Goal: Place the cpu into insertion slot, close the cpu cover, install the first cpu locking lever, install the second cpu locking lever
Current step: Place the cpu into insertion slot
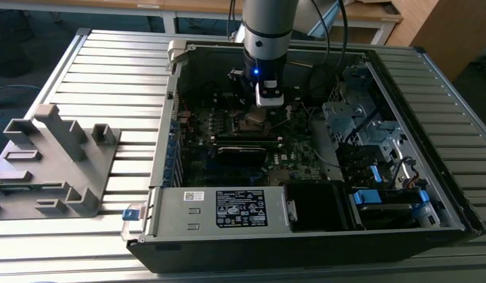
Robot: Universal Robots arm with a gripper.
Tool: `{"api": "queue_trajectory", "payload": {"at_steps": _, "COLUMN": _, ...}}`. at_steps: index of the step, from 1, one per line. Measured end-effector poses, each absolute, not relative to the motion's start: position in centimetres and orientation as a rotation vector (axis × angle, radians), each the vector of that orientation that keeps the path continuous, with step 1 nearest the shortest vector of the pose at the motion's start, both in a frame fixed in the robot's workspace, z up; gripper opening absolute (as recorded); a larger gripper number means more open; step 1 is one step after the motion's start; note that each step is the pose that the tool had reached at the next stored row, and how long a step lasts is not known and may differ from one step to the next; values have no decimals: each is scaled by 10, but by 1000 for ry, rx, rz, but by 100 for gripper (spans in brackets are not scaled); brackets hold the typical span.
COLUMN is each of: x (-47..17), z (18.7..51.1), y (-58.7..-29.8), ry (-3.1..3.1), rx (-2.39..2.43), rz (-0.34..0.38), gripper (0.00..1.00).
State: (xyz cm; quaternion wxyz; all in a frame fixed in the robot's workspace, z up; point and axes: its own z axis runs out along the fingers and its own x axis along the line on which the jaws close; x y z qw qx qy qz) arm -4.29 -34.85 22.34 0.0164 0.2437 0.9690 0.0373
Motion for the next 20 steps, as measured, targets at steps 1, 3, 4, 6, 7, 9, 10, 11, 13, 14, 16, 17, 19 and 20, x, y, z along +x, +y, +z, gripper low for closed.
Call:
{"api": "queue_trajectory", "payload": {"at_steps": 1, "x": -43, "z": 223, "y": -348, "ry": 3013, "rx": 758, "rz": 116, "gripper": 54}}
{"api": "queue_trajectory", "payload": {"at_steps": 3, "x": -43, "z": 223, "y": -348, "ry": 3013, "rx": 759, "rz": 116, "gripper": 54}}
{"api": "queue_trajectory", "payload": {"at_steps": 4, "x": -43, "z": 223, "y": -348, "ry": 3013, "rx": 759, "rz": 116, "gripper": 54}}
{"api": "queue_trajectory", "payload": {"at_steps": 6, "x": -43, "z": 223, "y": -348, "ry": 3012, "rx": 760, "rz": 116, "gripper": 54}}
{"api": "queue_trajectory", "payload": {"at_steps": 7, "x": -43, "z": 223, "y": -348, "ry": 3012, "rx": 760, "rz": 116, "gripper": 54}}
{"api": "queue_trajectory", "payload": {"at_steps": 9, "x": -43, "z": 223, "y": -348, "ry": 3012, "rx": 761, "rz": 116, "gripper": 54}}
{"api": "queue_trajectory", "payload": {"at_steps": 10, "x": -43, "z": 223, "y": -348, "ry": 3012, "rx": 761, "rz": 116, "gripper": 54}}
{"api": "queue_trajectory", "payload": {"at_steps": 11, "x": -43, "z": 223, "y": -348, "ry": 3012, "rx": 762, "rz": 116, "gripper": 54}}
{"api": "queue_trajectory", "payload": {"at_steps": 13, "x": -43, "z": 223, "y": -348, "ry": 3007, "rx": 779, "rz": 116, "gripper": 54}}
{"api": "queue_trajectory", "payload": {"at_steps": 14, "x": -43, "z": 223, "y": -348, "ry": 3002, "rx": 797, "rz": 115, "gripper": 54}}
{"api": "queue_trajectory", "payload": {"at_steps": 16, "x": -43, "z": 223, "y": -348, "ry": 2989, "rx": 841, "rz": 115, "gripper": 54}}
{"api": "queue_trajectory", "payload": {"at_steps": 17, "x": -43, "z": 223, "y": -348, "ry": 2981, "rx": 865, "rz": 114, "gripper": 54}}
{"api": "queue_trajectory", "payload": {"at_steps": 19, "x": -43, "z": 223, "y": -348, "ry": 2966, "rx": 912, "rz": 113, "gripper": 54}}
{"api": "queue_trajectory", "payload": {"at_steps": 20, "x": -43, "z": 223, "y": -348, "ry": 2958, "rx": 936, "rz": 113, "gripper": 54}}
